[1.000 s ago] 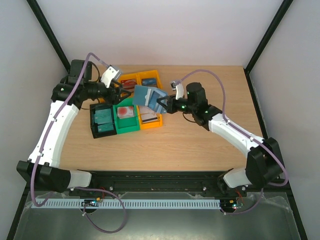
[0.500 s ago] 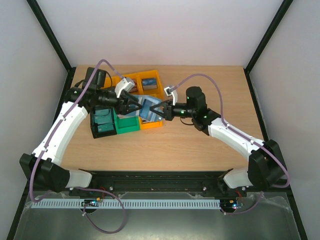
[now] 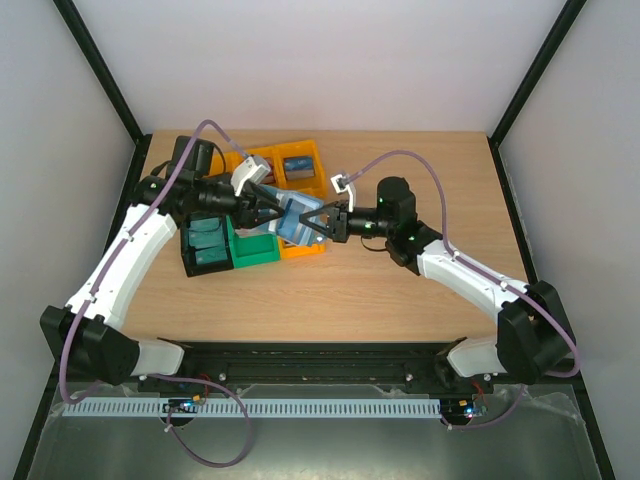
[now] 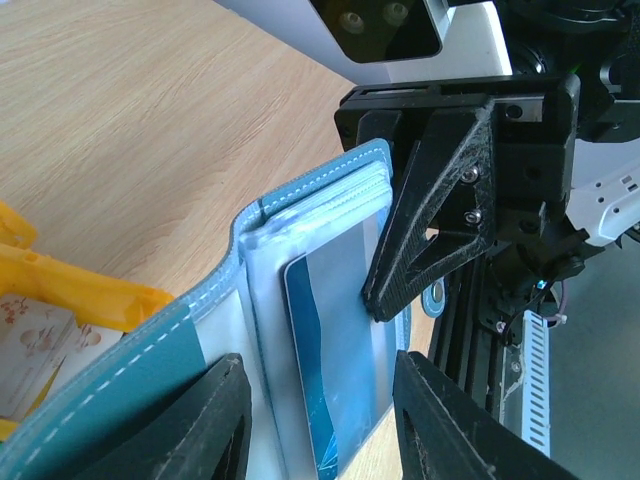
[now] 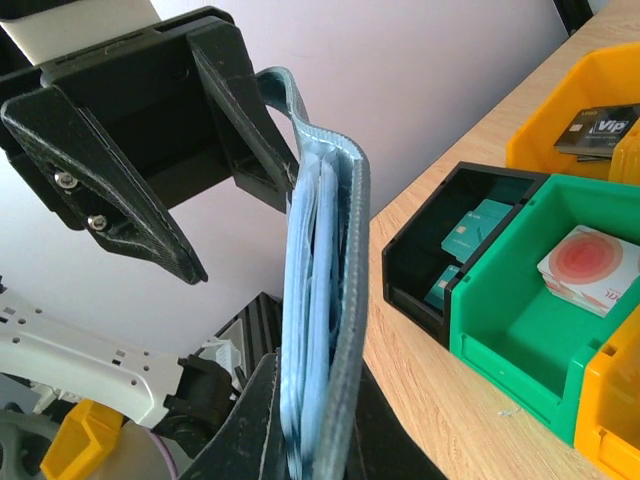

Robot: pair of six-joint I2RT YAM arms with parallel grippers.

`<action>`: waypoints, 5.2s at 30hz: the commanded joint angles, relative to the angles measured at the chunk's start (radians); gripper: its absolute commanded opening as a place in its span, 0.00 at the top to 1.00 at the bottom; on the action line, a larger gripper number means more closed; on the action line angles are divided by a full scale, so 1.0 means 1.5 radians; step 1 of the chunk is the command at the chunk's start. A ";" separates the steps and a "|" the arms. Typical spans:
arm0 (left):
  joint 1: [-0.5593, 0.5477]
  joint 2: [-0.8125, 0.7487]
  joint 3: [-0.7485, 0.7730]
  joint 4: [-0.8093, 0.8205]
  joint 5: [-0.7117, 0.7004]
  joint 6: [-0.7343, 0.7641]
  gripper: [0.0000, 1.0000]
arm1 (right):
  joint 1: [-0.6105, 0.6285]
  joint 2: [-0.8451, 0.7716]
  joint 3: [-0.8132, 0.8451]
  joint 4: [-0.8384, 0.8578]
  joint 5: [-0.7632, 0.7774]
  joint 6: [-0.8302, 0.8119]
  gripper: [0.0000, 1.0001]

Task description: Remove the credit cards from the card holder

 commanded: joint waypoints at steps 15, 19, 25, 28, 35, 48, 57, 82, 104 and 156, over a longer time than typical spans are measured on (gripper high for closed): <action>-0.041 0.014 -0.024 -0.045 0.064 0.035 0.56 | 0.003 -0.038 0.012 0.204 0.021 0.050 0.98; -0.041 0.016 -0.022 -0.051 0.098 0.041 0.61 | 0.003 -0.032 0.008 0.251 0.022 0.084 0.98; -0.041 0.021 -0.020 -0.049 0.144 0.040 0.90 | 0.003 -0.017 0.002 0.273 0.012 0.107 0.98; -0.041 0.020 -0.018 -0.046 0.150 0.038 0.98 | 0.003 -0.017 0.000 0.273 0.011 0.105 0.98; -0.003 0.009 -0.019 -0.014 0.163 0.013 0.98 | 0.002 -0.015 -0.010 0.267 0.000 0.096 0.85; 0.079 -0.019 -0.031 0.019 0.176 -0.019 0.98 | -0.001 -0.012 -0.029 0.260 -0.042 0.092 0.89; 0.134 -0.035 -0.018 -0.030 0.118 0.046 0.98 | -0.067 -0.050 -0.052 0.163 -0.021 0.043 0.98; -0.149 0.191 0.137 0.085 -0.699 0.209 0.98 | -0.370 -0.084 -0.069 -0.048 0.098 0.054 0.98; -0.149 0.674 0.421 0.343 -0.924 0.490 0.98 | -0.478 -0.072 -0.088 -0.089 0.059 0.087 0.98; -0.096 0.387 0.438 -0.016 -0.235 0.190 0.01 | -0.448 -0.096 -0.108 -0.054 -0.047 0.081 0.98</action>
